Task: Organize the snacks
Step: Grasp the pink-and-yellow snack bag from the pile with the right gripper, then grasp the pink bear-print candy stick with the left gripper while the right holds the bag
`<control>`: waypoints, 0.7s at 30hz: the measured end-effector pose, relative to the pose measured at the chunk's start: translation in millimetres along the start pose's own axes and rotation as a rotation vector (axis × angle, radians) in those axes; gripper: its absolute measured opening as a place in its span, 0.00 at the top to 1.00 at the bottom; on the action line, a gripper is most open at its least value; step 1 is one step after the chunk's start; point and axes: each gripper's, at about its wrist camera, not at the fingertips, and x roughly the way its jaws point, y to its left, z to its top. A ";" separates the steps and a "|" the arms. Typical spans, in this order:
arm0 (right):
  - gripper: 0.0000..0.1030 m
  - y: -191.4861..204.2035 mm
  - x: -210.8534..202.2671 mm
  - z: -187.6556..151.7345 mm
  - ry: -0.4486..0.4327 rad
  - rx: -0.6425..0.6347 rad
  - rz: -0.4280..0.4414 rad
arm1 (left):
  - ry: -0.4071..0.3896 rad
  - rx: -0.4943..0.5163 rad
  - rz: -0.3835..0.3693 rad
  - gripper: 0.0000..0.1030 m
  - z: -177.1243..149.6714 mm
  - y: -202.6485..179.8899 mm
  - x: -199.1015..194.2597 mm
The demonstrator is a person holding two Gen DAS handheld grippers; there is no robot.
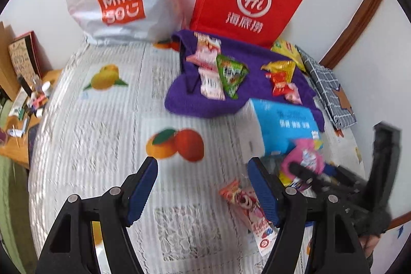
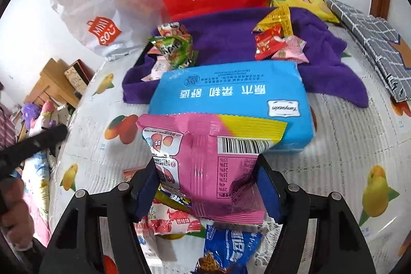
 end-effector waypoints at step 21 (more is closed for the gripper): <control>0.34 -68.4 -63.7 -22.6 -0.153 0.034 -0.026 | 0.189 -0.024 0.032 0.57 -63.4 -49.9 54.7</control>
